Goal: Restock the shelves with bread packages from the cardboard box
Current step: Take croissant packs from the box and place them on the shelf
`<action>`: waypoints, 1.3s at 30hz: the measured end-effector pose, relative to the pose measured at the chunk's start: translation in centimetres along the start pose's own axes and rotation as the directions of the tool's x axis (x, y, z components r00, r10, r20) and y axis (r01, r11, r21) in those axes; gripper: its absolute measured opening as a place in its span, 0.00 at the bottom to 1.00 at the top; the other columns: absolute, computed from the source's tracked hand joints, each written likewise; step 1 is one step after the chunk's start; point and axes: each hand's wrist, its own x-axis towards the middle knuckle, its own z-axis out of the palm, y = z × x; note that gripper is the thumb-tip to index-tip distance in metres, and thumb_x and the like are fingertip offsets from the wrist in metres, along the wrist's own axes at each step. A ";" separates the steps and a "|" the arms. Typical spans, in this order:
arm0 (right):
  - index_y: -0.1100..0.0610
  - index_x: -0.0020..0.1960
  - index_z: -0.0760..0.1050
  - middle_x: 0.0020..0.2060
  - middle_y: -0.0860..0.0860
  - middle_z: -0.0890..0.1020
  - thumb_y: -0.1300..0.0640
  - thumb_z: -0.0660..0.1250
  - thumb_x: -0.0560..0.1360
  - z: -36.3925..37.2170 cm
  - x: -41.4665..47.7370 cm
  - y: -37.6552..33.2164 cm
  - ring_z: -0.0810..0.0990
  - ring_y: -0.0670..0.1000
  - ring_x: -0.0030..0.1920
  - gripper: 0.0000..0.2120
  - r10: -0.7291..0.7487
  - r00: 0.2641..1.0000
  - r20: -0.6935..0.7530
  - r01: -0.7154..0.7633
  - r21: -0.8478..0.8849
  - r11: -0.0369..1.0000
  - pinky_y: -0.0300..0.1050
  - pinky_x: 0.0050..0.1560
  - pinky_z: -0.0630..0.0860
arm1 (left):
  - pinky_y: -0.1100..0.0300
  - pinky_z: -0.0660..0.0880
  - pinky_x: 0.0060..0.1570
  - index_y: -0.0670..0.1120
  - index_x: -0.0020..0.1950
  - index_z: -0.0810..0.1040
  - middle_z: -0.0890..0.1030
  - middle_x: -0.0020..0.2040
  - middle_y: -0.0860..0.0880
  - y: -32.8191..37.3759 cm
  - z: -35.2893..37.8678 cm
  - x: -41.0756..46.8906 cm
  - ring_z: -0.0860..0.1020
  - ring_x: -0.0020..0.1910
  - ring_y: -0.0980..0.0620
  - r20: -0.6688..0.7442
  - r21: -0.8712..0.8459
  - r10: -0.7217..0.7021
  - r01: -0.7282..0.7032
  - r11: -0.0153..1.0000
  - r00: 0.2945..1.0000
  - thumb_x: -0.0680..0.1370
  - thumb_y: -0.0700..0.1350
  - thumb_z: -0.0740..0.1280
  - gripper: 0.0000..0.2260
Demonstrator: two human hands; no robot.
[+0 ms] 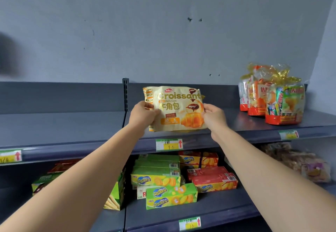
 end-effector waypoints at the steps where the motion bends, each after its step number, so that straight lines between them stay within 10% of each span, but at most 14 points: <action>1: 0.55 0.68 0.74 0.62 0.51 0.80 0.60 0.61 0.80 0.4 0.9 0.3 0.78 0.51 0.61 0.17 0.011 1.000 0.011 -0.010 -0.006 1.000 0.52 0.60 0.78 | 0.48 0.79 0.53 0.45 0.53 0.74 0.79 0.52 0.45 -0.3 0.3 1.1 0.79 0.50 0.46 0.008 -0.002 -0.005 0.005 1.000 1.000 0.75 0.44 0.71 0.11; 31: 0.58 0.72 0.67 0.63 0.52 0.77 0.66 0.61 0.79 5.6 13.2 3.3 0.76 0.51 0.56 0.21 0.095 0.972 0.214 -0.085 -0.056 0.995 0.48 0.56 0.77 | 0.51 0.75 0.58 0.47 0.61 0.72 0.76 0.61 0.47 -3.8 5.2 13.6 0.77 0.57 0.47 0.029 0.069 -0.117 0.115 0.991 0.993 0.73 0.42 0.73 0.19; 39: 0.58 0.74 0.63 0.65 0.53 0.75 0.71 0.59 0.78 5.6 13.1 3.7 0.73 0.48 0.57 0.25 0.072 0.954 0.291 -0.057 -0.062 0.996 0.45 0.56 0.75 | 0.59 0.70 0.46 0.47 0.65 0.69 0.74 0.56 0.49 -4.0 5.2 12.8 0.75 0.51 0.50 0.066 0.111 -0.123 0.115 0.987 0.990 0.75 0.43 0.70 0.20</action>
